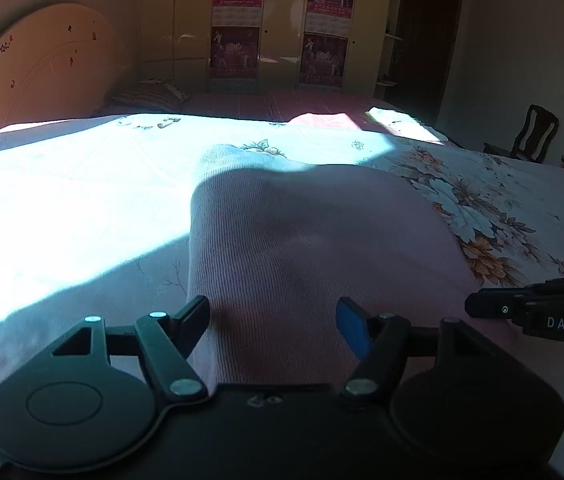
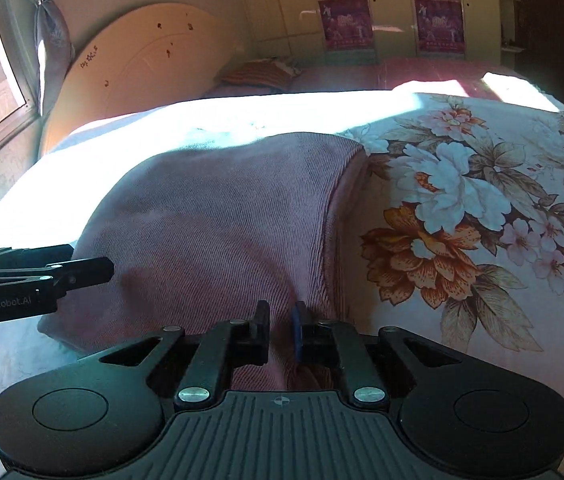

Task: Fold small clothes
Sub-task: 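Press the folded edge down and open both grippers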

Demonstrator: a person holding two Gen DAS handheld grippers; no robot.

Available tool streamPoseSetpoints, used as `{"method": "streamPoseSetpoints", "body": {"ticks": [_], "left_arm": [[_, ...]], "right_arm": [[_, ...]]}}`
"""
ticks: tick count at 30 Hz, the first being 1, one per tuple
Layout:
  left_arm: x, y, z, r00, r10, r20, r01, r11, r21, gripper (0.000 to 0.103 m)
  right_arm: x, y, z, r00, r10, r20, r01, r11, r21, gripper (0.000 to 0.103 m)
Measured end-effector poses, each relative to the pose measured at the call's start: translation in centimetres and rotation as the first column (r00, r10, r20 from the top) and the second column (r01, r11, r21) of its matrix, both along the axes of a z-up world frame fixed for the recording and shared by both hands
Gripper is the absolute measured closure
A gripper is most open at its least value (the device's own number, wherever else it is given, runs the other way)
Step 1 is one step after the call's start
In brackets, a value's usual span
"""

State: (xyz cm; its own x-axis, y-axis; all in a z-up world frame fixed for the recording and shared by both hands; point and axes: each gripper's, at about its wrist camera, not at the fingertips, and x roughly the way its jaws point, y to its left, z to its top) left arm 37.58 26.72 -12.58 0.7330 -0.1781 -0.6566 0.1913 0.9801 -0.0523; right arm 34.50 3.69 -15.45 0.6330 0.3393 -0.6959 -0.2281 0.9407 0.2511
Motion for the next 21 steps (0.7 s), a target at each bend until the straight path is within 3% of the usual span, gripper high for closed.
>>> {"method": "streamPoseSetpoints", "body": {"ticks": [2,8,11,15,21], "left_arm": [[-0.6,-0.7,0.0,1.000,-0.014,-0.014,0.014,1.000,0.014,0.035],[0.1,-2.4,-1.8,0.997,-0.013,-0.076,0.016,0.999,0.038,0.032],[0.6,-2.8,-2.1,0.996,-0.022,-0.087,0.026,0.999,0.039,0.022],[0.6,-2.7,-2.0,0.992,-0.052,-0.115,0.051,0.999,-0.014,0.000],[0.4,-2.3,-2.0,0.991,-0.010,-0.132,0.006,0.999,-0.035,0.000]], "right_arm": [[-0.4,0.3,-0.5,1.000,-0.013,-0.028,0.012,0.999,-0.044,0.093],[-0.5,0.1,-1.8,0.995,-0.074,-0.062,0.074,0.997,-0.006,0.093],[-0.9,0.5,-1.7,0.994,-0.094,-0.063,0.093,0.996,-0.012,0.093],[-1.2,1.0,-1.2,0.992,-0.106,-0.070,0.104,0.994,-0.021,0.087],[-1.7,1.4,-0.7,0.990,-0.119,-0.075,0.118,0.993,-0.020,0.081]]}}
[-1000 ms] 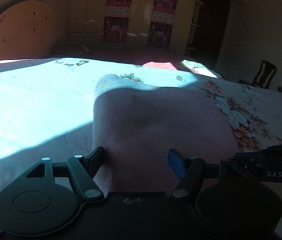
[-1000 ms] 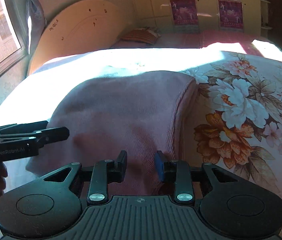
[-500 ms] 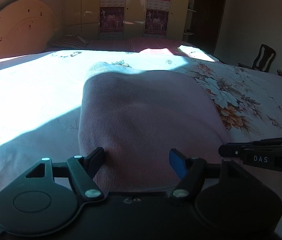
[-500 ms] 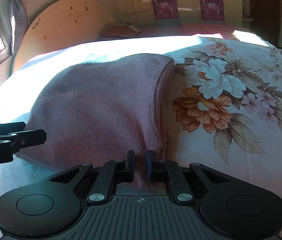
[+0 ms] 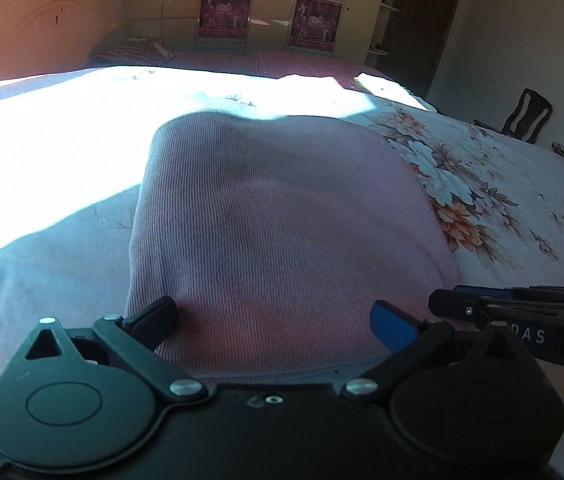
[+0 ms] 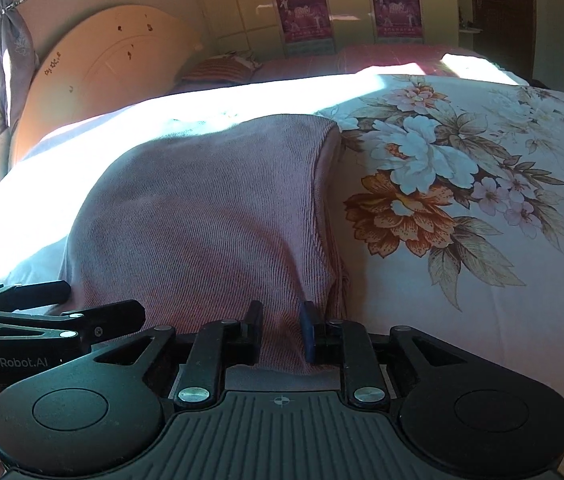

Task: Fold small clothes

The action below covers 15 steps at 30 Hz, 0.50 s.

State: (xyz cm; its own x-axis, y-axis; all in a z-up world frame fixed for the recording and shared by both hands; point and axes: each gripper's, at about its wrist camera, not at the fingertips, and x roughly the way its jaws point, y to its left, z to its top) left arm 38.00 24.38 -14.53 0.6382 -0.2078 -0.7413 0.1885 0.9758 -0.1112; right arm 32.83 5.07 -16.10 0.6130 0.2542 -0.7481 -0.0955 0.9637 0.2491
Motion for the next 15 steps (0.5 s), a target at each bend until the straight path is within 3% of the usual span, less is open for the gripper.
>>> {"method": "streamPoseSetpoints", "body": {"ticks": [3,6,8,10,13,15], "left_arm": [[0.0,0.1,0.0,0.999,0.045,-0.017,-0.044,0.999,0.019,0.000],[0.6,0.6,-0.3,0.986,0.129,-0.108,-0.124,0.991,0.050,0.000],[1.1,1.0,-0.2,0.973,0.168,-0.157,-0.162,0.985,0.050,0.000],[0.8,1.0,0.2,0.965,0.218,-0.148,-0.209,0.975,0.071,0.002],[-0.1,1.3,0.7,0.956,0.266,-0.124,-0.258,0.963,0.075,0.003],[-0.9,1.8,1.2,0.952,0.286,-0.107,-0.280,0.958,0.063,0.012]], "right_arm": [[0.2,-0.2,-0.3,1.000,-0.009,-0.014,0.009,1.000,0.017,0.080],[0.4,-0.3,0.1,0.999,-0.005,-0.031,0.007,0.999,0.036,0.078],[0.4,-0.6,0.3,0.999,-0.001,-0.037,0.004,0.998,0.067,0.064],[0.4,-0.4,0.5,0.999,0.000,-0.046,0.003,0.998,0.060,0.030],[0.2,-0.3,0.6,0.999,0.005,-0.046,-0.003,0.999,0.042,0.030],[-0.5,-1.0,1.2,0.999,-0.001,-0.038,0.004,0.997,0.071,0.030]]}}
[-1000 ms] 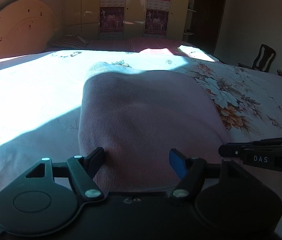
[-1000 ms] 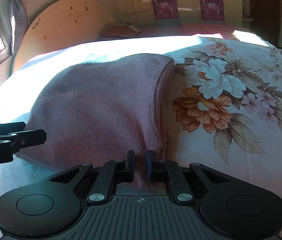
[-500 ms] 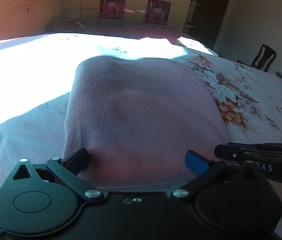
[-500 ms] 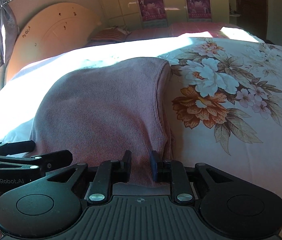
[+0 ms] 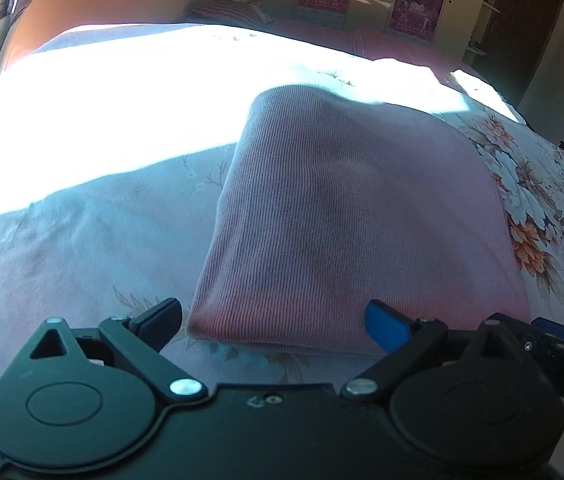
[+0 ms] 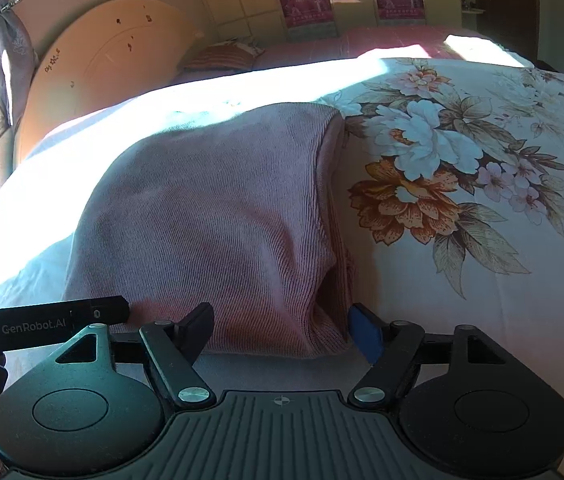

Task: Fold small clothes

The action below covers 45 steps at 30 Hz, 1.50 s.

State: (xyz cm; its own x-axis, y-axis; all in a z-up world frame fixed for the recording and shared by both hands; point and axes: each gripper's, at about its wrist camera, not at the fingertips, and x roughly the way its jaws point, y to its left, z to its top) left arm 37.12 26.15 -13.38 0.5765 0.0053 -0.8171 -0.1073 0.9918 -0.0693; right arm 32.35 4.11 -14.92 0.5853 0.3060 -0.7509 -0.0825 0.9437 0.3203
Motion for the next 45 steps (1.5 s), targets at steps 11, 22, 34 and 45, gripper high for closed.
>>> {"method": "streamPoseSetpoints", "body": {"ticks": [11,22,34,45], "left_arm": [[-8.6,-0.1,7.5,0.992,0.016,0.125,-0.027,0.996,0.086,0.015],[-20.0,-4.5,12.5,0.985,-0.017,0.173,-0.005,0.992,0.125,0.007],[-28.6,-6.4,16.2,0.972,-0.030,0.234,-0.001,0.991,0.131,0.001],[-30.7,-5.9,16.8,0.969,-0.018,0.246,-0.011,0.993,0.117,0.001]], "right_arm": [[-8.3,-1.5,6.7,0.987,0.145,0.074,-0.149,0.988,0.047,0.001],[-18.4,-1.9,11.5,0.980,0.158,0.125,-0.139,0.980,-0.145,0.000],[-27.5,-2.7,17.5,0.938,0.096,0.334,-0.026,0.978,-0.209,0.000],[-30.9,-3.1,18.1,0.931,0.056,0.360,0.027,0.975,-0.222,0.000]]}}
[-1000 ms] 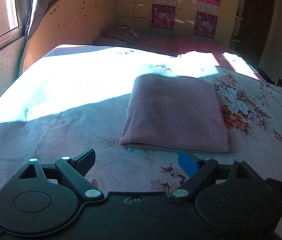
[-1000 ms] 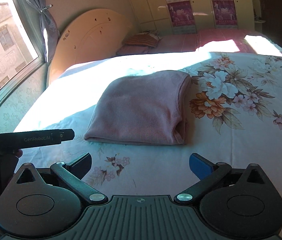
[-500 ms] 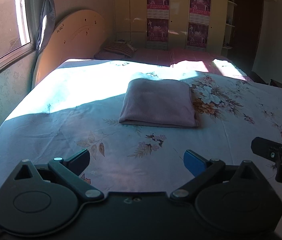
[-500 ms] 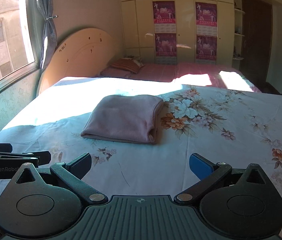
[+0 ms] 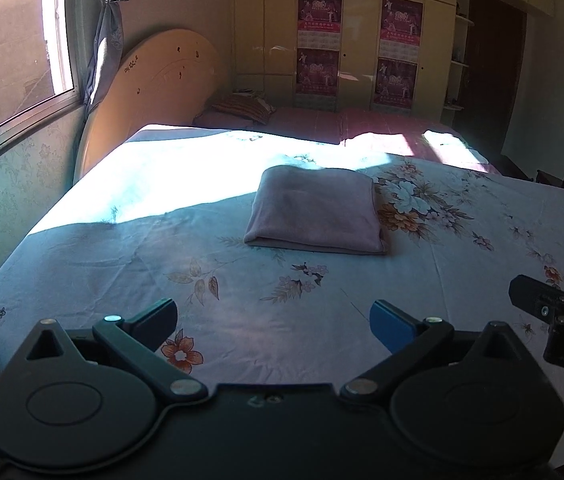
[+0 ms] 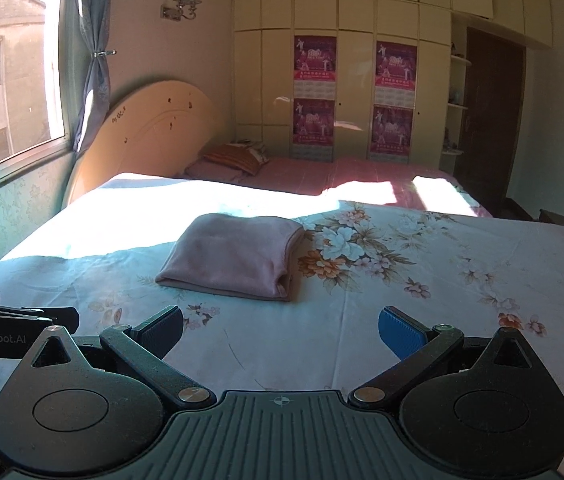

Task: Fold small clothes

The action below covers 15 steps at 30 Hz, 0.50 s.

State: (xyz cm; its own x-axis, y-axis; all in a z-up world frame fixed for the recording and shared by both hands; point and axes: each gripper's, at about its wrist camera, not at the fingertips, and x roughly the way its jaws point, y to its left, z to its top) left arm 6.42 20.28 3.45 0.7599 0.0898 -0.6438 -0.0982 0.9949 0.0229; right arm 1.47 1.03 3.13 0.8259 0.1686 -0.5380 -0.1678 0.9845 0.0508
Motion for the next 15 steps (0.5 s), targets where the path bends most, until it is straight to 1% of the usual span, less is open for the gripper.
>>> {"method": "streamPoseSetpoints", "body": {"ticks": [4,15], "left_arm": [[-0.35,0.07,0.09,1.000,-0.001,0.002,0.001,1.000,0.000,0.001],[-0.97,0.18,0.15,1.000,-0.002,0.013,0.002,1.000,0.011,0.001]], "right_arm": [[-0.27,0.08,-0.12,1.000,-0.010,-0.003,0.010,1.000,-0.001,0.000],[-0.83,0.85,-0.20,1.000,0.003,-0.007,-0.003,1.000,0.001,0.000]]}}
